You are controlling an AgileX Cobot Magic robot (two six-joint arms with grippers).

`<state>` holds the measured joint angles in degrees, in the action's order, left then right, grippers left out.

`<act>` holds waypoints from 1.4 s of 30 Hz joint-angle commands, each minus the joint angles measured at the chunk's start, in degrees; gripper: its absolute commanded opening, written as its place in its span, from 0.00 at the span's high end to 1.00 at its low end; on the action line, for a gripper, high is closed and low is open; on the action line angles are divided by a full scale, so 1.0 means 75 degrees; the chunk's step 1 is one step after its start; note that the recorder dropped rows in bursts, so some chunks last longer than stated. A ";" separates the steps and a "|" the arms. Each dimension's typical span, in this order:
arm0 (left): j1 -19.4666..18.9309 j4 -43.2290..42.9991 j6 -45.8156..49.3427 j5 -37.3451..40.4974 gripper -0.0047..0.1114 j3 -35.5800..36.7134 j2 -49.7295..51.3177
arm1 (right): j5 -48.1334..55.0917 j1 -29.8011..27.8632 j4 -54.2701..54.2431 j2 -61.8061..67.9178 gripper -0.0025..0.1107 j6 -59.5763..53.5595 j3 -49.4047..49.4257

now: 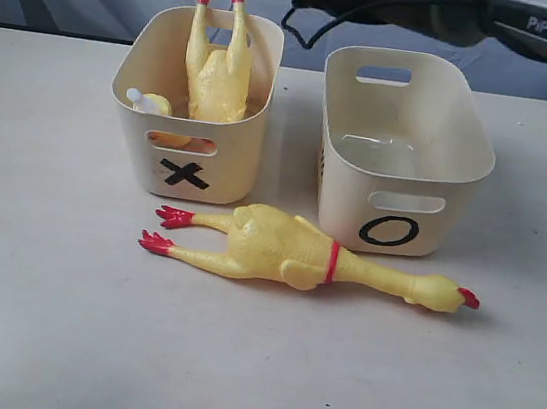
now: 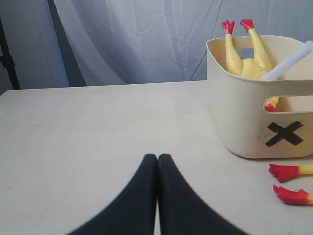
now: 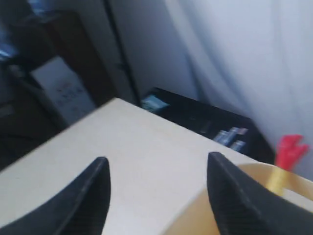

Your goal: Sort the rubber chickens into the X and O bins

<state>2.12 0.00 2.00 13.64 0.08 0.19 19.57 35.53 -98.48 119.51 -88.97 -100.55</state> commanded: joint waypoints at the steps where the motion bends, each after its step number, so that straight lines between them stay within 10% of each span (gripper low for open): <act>1: 0.0031 0.0048 -0.0045 -0.0043 0.96 -0.0011 -0.0026 | 0.3622 0.0002 0.2976 -0.0607 0.49 0.2430 -0.0044; 8: 0.0031 0.0048 -0.0045 -0.0043 0.96 -0.0011 -0.0026 | 0.6719 0.0831 0.8090 -0.0705 0.49 0.5858 0.0493; 25: 0.0031 0.0048 -0.0045 -0.0043 0.96 -0.0011 -0.0026 | 0.6256 0.4089 0.8629 -0.0398 0.48 0.5743 0.2268; 42: 0.0031 0.0048 -0.0045 -0.0043 0.96 -0.0011 -0.0026 | 0.5179 0.4335 0.8841 0.0136 0.48 0.6108 0.2316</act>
<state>2.12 0.00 2.00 13.64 0.08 0.19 59.81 68.06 -32.95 120.59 -43.41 -83.38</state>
